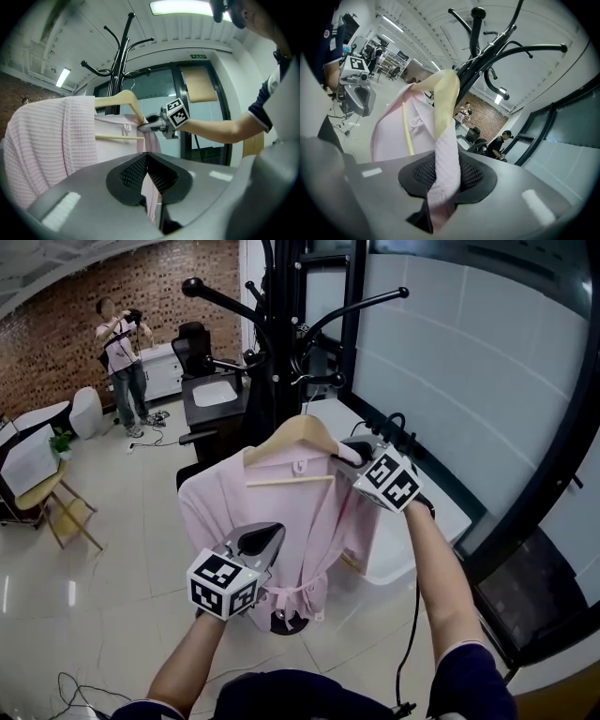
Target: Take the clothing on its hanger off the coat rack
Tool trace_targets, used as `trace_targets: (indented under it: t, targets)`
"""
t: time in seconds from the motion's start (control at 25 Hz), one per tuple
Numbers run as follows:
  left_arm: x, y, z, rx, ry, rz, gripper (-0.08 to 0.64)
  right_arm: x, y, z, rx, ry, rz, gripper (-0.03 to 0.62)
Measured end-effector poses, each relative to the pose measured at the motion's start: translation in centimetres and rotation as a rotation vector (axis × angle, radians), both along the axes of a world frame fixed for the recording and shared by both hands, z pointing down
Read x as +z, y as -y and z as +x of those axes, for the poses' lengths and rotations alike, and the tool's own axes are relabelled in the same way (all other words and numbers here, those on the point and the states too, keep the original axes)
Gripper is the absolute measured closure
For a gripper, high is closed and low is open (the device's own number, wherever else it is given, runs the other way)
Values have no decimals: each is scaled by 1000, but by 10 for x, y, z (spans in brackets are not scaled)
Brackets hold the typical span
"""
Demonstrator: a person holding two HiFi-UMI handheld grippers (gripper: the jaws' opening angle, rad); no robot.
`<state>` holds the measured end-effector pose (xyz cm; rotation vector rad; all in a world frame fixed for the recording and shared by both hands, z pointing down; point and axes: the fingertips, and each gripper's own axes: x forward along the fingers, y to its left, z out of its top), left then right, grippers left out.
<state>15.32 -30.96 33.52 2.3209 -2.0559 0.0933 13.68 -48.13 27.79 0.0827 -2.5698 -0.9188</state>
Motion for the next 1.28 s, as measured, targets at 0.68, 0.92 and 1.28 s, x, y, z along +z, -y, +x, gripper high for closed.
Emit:
trace_targets:
  t: [0.68,0.92,1.28]
  targets:
    - [-1,-6,7,18,10,-10,548,-38,-1,25,33,106,81,515]
    - [-1,-5,15,32,8,-13,548,-44,0,40,48,137,101,515]
    - [3,0,32,55,12,-17,548,-46,9,83,103,185,65,515]
